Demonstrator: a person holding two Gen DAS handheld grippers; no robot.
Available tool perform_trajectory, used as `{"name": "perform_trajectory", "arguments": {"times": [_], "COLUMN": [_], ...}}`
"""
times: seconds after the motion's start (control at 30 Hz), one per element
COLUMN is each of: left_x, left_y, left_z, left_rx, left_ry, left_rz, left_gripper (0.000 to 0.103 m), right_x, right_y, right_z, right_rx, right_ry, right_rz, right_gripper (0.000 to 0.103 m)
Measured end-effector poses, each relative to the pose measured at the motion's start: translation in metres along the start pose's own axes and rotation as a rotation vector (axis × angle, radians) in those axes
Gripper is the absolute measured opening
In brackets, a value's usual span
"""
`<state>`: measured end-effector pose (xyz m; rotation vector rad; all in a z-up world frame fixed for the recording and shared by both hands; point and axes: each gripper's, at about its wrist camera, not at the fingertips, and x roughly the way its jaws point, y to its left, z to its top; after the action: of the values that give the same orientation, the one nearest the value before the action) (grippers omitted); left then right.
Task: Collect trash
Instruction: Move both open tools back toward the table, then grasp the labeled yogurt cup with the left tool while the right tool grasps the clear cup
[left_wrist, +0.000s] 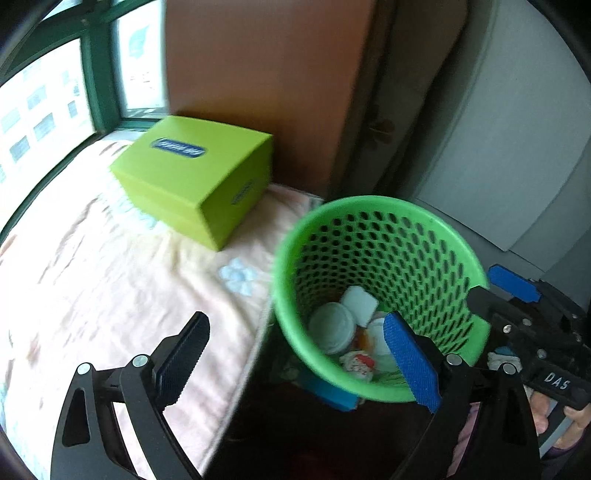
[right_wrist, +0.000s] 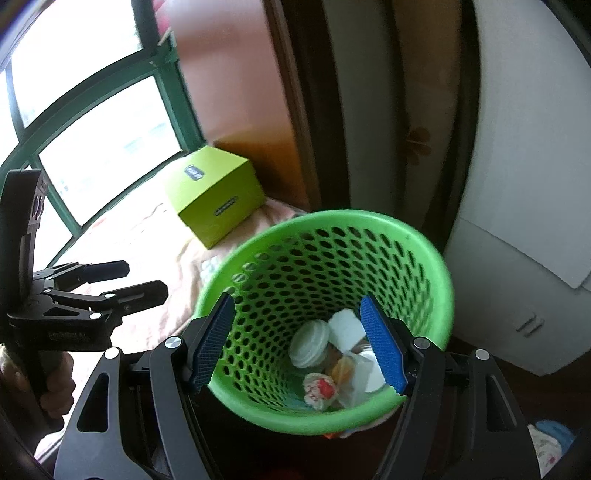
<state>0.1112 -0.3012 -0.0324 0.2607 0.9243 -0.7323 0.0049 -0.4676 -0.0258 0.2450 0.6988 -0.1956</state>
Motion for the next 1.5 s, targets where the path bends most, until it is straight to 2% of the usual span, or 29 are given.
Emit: {"name": "perform_trajectory", "arguments": {"times": [0.33, 0.93, 1.23, 1.5], "left_x": [-0.022, -0.06, -0.058, -0.043], "left_y": [0.073, 0.242, 0.311, 0.357], "left_z": [-0.022, -0.07, -0.085, -0.091], "left_rx": [-0.119, -0.361, -0.427, -0.447], "left_ry": [-0.015, -0.023, -0.001, 0.025], "left_rz": [0.12, 0.375, 0.431, 0.427], "left_gripper": [0.092, 0.092, 0.092, 0.092], "right_x": [0.018, 0.07, 0.097, 0.124], "right_y": [0.049, 0.148, 0.196, 0.23], "right_z": [0.007, 0.019, 0.023, 0.027], "right_rx": [-0.052, -0.18, -0.253, -0.305], "right_ry": [0.017, 0.084, 0.117, 0.151], "right_rz": [0.072, 0.204, 0.245, 0.28], "right_gripper": [0.071, 0.071, 0.071, 0.071]}}
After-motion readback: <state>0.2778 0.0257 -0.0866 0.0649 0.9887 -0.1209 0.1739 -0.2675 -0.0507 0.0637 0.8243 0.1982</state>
